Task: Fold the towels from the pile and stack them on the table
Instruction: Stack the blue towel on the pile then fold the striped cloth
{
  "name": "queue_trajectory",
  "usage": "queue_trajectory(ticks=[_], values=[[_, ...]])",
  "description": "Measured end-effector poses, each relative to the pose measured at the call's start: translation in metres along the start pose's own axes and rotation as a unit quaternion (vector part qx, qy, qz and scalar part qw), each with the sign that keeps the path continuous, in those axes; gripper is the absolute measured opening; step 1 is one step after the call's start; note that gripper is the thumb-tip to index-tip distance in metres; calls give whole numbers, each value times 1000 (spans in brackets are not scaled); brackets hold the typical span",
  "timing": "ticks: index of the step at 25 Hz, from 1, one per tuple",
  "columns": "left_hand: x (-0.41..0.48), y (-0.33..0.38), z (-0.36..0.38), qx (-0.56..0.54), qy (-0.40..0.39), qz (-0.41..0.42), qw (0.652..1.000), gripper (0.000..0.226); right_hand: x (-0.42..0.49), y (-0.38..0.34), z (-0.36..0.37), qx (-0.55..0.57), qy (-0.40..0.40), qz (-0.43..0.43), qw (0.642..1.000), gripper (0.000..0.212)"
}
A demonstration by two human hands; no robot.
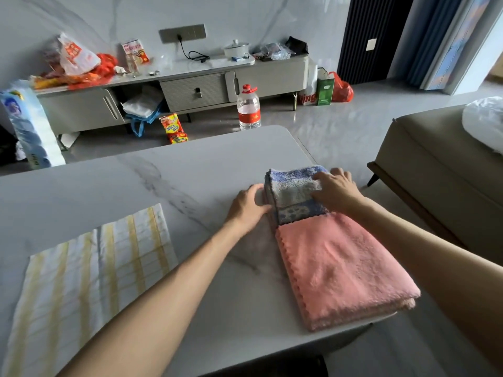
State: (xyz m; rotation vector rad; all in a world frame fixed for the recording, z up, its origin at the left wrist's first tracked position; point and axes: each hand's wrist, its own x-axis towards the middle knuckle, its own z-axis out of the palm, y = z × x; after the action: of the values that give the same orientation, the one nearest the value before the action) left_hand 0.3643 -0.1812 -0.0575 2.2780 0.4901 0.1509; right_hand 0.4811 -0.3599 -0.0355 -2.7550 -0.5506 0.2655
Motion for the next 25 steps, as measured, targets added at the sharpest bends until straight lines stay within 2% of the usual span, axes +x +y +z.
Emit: queue_trajectory(ticks=[2,4,6,9,12,14,17,18,20,22,23,25], values=[[-16,-13,-13,-5,15,-17,1000,60,-13,-24,-3,17,47,-60,997,43],[-101,-59,-75,17,55,-64,996,56,-85,-102,11,68,31,-170,983,34],[-126,-95,-89,81,57,-89,991,52,-109,-122,27,114,0,-194,974,33],[-165,-149,-109,228,70,-140,961,53,-147,-141,82,128,-58,-192,971,37],[-194,-191,-120,293,81,-121,945,57,-171,-171,131,135,-98,-160,973,53],[-198,-193,-118,291,78,-79,950,55,-173,-187,147,134,-76,-130,979,66],[-197,-166,-108,199,51,25,978,48,-168,-195,147,109,-24,-86,990,71],[-197,-156,-109,145,44,31,988,49,-165,-194,144,105,-19,-52,993,70],[-188,-156,-120,58,87,-20,994,52,-156,-188,139,178,-44,47,982,62],[-182,-174,-141,131,169,-117,970,54,-148,-180,134,338,-84,104,932,43],[-182,-186,-149,200,152,-178,951,57,-147,-177,131,390,-105,112,908,33],[-188,-202,-156,270,60,-241,930,63,-145,-175,127,419,-124,113,892,23]])
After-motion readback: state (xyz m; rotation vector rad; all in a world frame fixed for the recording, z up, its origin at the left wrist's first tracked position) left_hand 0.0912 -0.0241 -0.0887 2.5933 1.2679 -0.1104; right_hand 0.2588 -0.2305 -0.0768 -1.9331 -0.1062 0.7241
